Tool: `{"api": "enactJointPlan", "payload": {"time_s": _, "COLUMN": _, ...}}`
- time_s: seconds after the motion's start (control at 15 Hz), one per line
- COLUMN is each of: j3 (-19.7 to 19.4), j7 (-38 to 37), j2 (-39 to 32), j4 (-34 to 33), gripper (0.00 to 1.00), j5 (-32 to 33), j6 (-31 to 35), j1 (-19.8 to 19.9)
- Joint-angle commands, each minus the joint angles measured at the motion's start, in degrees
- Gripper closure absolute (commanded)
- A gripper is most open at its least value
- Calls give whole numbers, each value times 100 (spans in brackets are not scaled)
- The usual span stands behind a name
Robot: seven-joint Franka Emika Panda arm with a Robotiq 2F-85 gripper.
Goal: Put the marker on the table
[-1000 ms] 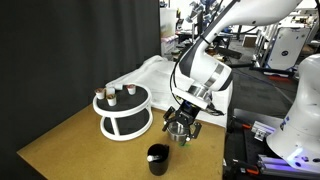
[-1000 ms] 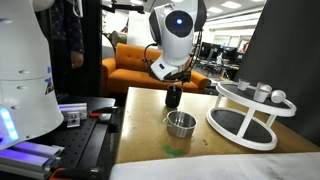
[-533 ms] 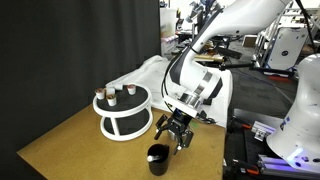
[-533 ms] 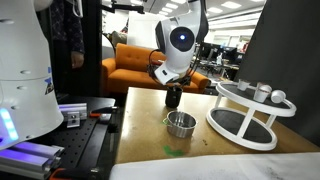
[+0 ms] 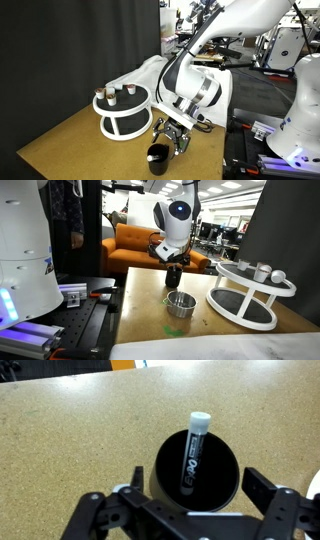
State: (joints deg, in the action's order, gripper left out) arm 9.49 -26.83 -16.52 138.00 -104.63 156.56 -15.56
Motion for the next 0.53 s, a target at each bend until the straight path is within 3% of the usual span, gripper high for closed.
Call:
{"api": "enactJointPlan", "payload": {"time_s": 0.0, "j3": 125, "j7": -519, "j2": -32, "j4": -134, "gripper": 26, "j5": 513, "j6": 494, "j1": -104}}
{"api": "enactJointPlan", "payload": {"time_s": 0.33, "j3": 85, "j7": -1377, "j2": 18, "j4": -156, "gripper": 63, "j5": 1481, "j6": 547, "j1": -233}}
{"api": "enactJointPlan", "payload": {"time_s": 0.47, "j3": 113, "j7": -1613, "j2": -4, "j4": -181, "gripper": 70, "j5": 1767, "j6": 532, "j1": -190}}
